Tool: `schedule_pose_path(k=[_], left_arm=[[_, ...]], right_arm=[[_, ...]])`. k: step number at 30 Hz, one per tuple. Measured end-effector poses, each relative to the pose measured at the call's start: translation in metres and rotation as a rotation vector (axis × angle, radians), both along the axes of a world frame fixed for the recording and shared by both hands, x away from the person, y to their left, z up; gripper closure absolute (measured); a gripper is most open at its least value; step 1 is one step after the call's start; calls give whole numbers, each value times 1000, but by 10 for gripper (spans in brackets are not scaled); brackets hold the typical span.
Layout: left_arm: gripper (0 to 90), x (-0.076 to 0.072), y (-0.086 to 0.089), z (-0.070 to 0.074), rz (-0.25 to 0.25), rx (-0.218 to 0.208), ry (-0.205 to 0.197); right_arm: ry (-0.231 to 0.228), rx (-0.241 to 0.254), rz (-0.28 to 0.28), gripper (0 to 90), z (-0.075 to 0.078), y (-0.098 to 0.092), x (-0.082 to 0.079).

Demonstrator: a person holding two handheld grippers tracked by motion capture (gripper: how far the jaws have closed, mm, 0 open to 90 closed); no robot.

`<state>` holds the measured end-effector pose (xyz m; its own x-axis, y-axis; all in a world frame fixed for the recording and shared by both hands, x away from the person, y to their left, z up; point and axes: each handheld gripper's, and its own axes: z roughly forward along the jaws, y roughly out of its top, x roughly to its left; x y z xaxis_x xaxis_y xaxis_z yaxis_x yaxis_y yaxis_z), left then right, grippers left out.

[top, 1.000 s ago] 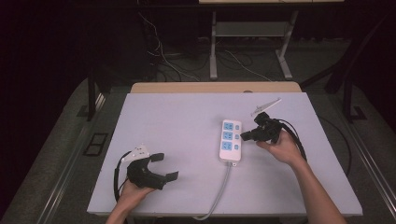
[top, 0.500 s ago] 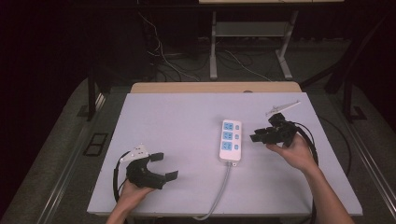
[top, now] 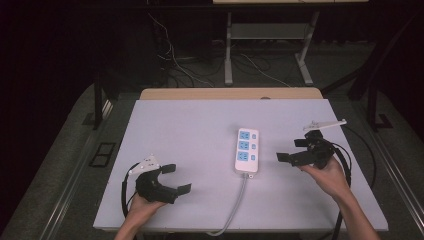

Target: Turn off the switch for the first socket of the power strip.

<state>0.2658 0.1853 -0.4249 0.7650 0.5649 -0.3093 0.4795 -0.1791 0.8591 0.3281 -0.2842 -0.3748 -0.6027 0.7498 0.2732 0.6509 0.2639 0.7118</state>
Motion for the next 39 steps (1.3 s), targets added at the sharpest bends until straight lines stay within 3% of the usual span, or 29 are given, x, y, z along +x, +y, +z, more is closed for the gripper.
schedule_pose_path(k=[16, 27, 39], left_arm=[[0, 0, 0, 0, 0, 0, -1], [0, 0, 0, 0, 0, 2, -1], [0, 0, 0, 0, -2, 4, -1]], right_arm=[[-4, 75, -3, 3, -20, -17, -38], [-15, 110, 6, 3, -39, -16, -59], [-42, 95, 31, 4, -48, -8, -75]])
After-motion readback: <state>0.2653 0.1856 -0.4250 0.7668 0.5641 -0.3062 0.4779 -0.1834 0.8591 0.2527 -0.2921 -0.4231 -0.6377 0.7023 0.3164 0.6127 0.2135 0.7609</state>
